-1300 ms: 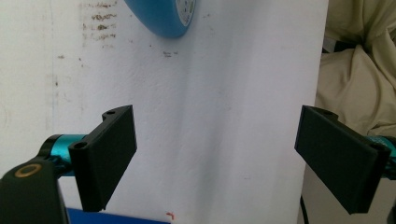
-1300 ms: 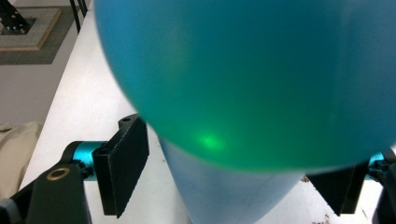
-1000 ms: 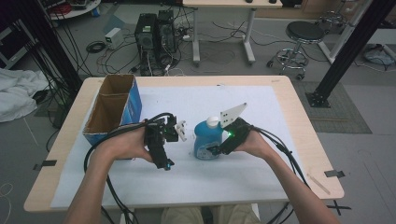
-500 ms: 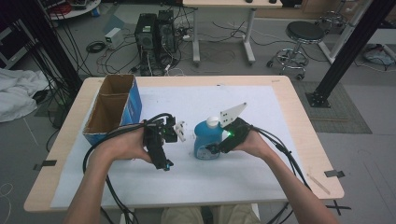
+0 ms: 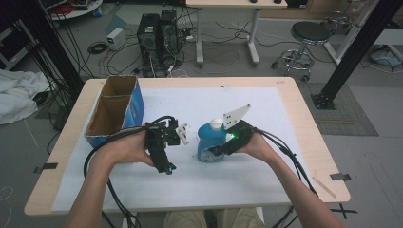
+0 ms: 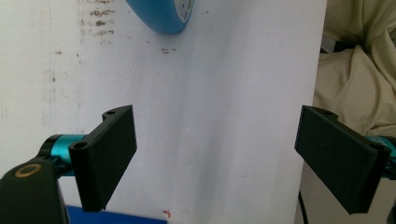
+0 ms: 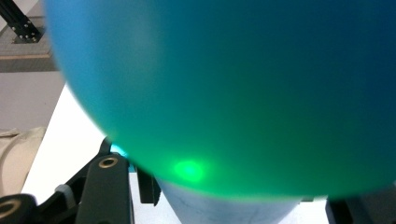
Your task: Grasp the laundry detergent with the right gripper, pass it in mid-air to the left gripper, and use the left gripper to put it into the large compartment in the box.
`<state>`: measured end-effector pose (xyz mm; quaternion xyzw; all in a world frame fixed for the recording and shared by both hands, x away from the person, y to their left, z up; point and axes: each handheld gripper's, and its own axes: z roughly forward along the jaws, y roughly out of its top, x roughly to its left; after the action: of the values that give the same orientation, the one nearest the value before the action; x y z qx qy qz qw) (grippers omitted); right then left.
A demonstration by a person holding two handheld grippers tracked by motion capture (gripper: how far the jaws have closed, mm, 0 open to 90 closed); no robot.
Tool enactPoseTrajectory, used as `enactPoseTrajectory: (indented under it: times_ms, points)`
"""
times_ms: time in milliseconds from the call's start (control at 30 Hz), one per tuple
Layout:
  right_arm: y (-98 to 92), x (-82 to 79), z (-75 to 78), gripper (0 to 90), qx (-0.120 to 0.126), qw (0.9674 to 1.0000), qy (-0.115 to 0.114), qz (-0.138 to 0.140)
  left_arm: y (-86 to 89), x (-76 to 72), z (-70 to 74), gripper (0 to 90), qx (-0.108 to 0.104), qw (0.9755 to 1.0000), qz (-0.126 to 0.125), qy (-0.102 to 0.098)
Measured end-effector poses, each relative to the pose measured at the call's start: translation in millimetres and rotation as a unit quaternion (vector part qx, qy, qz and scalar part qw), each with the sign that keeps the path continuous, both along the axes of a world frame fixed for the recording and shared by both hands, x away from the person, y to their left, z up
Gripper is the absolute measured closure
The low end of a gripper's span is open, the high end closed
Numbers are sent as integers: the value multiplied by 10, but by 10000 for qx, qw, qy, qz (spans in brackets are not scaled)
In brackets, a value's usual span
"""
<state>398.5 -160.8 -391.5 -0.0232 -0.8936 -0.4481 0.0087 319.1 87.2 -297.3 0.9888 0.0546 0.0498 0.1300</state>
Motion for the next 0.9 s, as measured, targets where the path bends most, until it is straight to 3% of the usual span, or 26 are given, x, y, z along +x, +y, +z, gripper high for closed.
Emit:
enactPoseTrajectory:
  times_ms: [500, 900]
  points:
    - [5, -3, -11, 444, 49, 10000, -66, 54, -23, 31, 28, 129, -44, 10000, 36, -53]
    - [-66, 11, 120, 458, -50, 9998, -206, 17, -112, 203, 314, 129, -350, 9991, 89, -213]
